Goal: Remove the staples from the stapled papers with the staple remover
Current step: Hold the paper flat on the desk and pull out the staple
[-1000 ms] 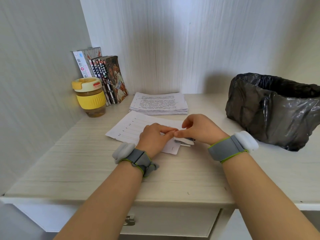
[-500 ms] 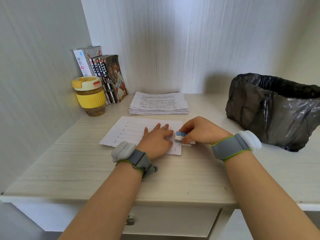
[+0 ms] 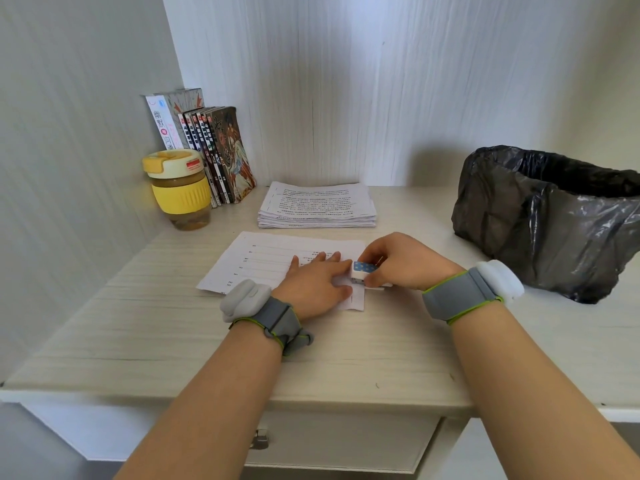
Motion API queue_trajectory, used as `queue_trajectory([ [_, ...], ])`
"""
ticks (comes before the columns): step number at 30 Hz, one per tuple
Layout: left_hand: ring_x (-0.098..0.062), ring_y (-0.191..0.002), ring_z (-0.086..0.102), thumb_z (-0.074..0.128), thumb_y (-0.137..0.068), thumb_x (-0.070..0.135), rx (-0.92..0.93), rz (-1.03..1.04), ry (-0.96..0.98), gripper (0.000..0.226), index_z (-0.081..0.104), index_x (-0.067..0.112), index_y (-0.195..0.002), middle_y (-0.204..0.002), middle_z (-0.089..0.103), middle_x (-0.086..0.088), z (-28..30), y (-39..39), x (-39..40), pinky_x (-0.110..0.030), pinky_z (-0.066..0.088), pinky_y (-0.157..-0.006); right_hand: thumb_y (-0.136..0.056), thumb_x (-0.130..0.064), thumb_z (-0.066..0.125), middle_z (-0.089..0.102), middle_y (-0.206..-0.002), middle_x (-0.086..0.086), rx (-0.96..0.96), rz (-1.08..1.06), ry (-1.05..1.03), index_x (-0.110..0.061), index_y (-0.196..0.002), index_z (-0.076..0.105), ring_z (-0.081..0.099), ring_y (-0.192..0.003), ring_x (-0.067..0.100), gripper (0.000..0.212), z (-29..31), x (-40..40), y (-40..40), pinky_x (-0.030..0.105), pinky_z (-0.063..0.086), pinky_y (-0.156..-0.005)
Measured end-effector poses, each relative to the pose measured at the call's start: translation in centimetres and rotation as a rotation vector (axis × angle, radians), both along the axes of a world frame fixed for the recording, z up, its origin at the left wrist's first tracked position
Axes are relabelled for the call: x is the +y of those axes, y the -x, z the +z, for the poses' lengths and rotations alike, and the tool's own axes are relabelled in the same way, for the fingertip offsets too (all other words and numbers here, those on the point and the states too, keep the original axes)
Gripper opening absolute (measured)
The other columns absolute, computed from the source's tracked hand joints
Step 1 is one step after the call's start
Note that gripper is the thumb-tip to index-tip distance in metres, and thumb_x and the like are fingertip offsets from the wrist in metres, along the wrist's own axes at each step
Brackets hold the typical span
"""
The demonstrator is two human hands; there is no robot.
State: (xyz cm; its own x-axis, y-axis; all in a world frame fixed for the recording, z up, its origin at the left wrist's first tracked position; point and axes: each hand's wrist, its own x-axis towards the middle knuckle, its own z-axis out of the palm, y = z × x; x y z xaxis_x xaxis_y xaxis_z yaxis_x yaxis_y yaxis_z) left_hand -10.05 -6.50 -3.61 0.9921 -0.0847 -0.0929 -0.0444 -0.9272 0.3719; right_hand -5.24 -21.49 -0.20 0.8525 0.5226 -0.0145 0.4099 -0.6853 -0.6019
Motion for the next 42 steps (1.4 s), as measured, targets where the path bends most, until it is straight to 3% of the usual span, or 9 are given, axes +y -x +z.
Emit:
queue_trajectory([
  [4, -0.019, -0.145, 0.007, 0.033, -0.098, 0.027, -0.044, 0.002, 0.039, 0.041, 0.036, 0.037, -0.137, -0.156, 0.015, 0.001, -0.07, -0.12, -0.12, -0.049, -0.005, -0.114, -0.067, -0.004, 0.066, 0.062, -0.076, 0.001, -0.046, 0.013, 0.037, -0.013, -0.093, 0.071, 0.052, -0.06, 0.009, 0.028, -0.06, 0.25, 0.16, 0.021, 0.046, -0.057],
  [9, -0.017, -0.144, 0.015, 0.044, -0.094, 0.028, -0.103, 0.075, 0.159, 0.035, 0.051, 0.038, -0.127, -0.153, 0.027, 0.002, -0.16, -0.31, -0.3, -0.048, -0.002, -0.115, -0.065, -0.006, 0.069, 0.062, -0.078, 0.0, -0.097, -0.007, 0.068, -0.016, -0.093, 0.072, 0.054, -0.068, 0.013, 0.029, -0.15, 0.36, 0.08, 0.022, 0.044, -0.061],
  [13, -0.017, -0.143, 0.017, 0.047, -0.093, 0.028, -0.116, 0.092, 0.195, 0.032, 0.056, 0.037, -0.122, -0.151, 0.03, 0.003, 0.01, -0.28, -0.34, -0.048, 0.0, -0.116, -0.067, -0.004, 0.07, 0.06, -0.078, 0.001, -0.066, -0.007, 0.035, -0.013, -0.092, 0.071, 0.051, -0.064, 0.01, 0.027, -0.2, 0.39, 0.01, 0.017, 0.041, -0.054],
  [17, -0.017, -0.143, 0.017, 0.047, -0.093, 0.029, -0.108, 0.1, 0.206, 0.031, 0.057, 0.036, -0.121, -0.151, 0.03, 0.003, 0.12, -0.16, -0.41, -0.047, 0.0, -0.116, -0.067, -0.004, 0.071, 0.057, -0.073, -0.003, -0.005, -0.02, -0.024, -0.019, -0.082, 0.066, 0.049, -0.064, 0.009, 0.022, -0.07, 0.24, -0.16, 0.021, 0.042, -0.06],
  [23, -0.016, -0.143, 0.017, 0.046, -0.093, 0.027, -0.094, 0.092, 0.206, 0.032, 0.057, 0.035, -0.122, -0.151, 0.03, 0.003, 0.34, -0.12, -0.45, -0.046, -0.001, -0.116, -0.067, -0.004, 0.072, 0.057, -0.074, -0.001, 0.042, -0.02, -0.05, -0.018, -0.08, 0.064, 0.05, -0.067, 0.012, 0.02, -0.08, 0.14, -0.1, 0.026, 0.042, -0.064],
  [28, -0.016, -0.143, 0.015, 0.044, -0.094, 0.025, -0.082, 0.061, 0.185, 0.032, 0.056, 0.033, -0.123, -0.153, 0.026, 0.002, 0.46, -0.04, -0.21, -0.047, 0.001, -0.116, -0.067, -0.001, 0.072, 0.055, -0.065, -0.002, 0.114, -0.043, -0.098, -0.009, -0.084, 0.068, 0.047, -0.059, 0.01, 0.019, 0.12, 0.21, 0.18, 0.026, 0.04, -0.061],
  [31, -0.016, -0.143, 0.016, 0.047, -0.093, 0.028, -0.092, 0.053, 0.202, 0.032, 0.056, 0.031, -0.124, -0.152, 0.027, 0.001, 0.32, 0.09, -0.08, -0.046, 0.005, -0.117, -0.066, 0.0, 0.072, 0.059, -0.071, 0.003, 0.116, -0.058, -0.108, -0.006, -0.087, 0.07, 0.049, -0.064, 0.014, 0.022, 0.19, 0.19, 0.17, 0.026, 0.041, -0.065],
  [38, -0.014, -0.145, 0.002, 0.05, -0.091, 0.034, -0.05, 0.066, 0.099, 0.064, 0.02, 0.022, -0.146, -0.157, 0.009, 0.003, 0.11, 0.0, -0.08, -0.041, -0.006, -0.116, -0.066, -0.002, 0.072, 0.063, -0.081, 0.005, 0.043, -0.128, -0.091, -0.009, -0.089, 0.071, 0.054, -0.074, 0.016, 0.024, 0.14, -0.09, -0.15, 0.027, 0.046, -0.072],
  [42, -0.011, -0.145, 0.006, 0.049, -0.091, 0.036, -0.03, 0.035, 0.048, 0.061, 0.022, 0.022, -0.145, -0.156, 0.012, 0.004, 0.14, 0.09, -0.09, -0.041, -0.009, -0.115, -0.067, -0.002, 0.072, 0.063, -0.083, 0.006, 0.02, -0.143, -0.106, -0.007, -0.091, 0.071, 0.054, -0.076, 0.016, 0.026, 0.06, 0.01, -0.23, 0.027, 0.045, -0.072],
])
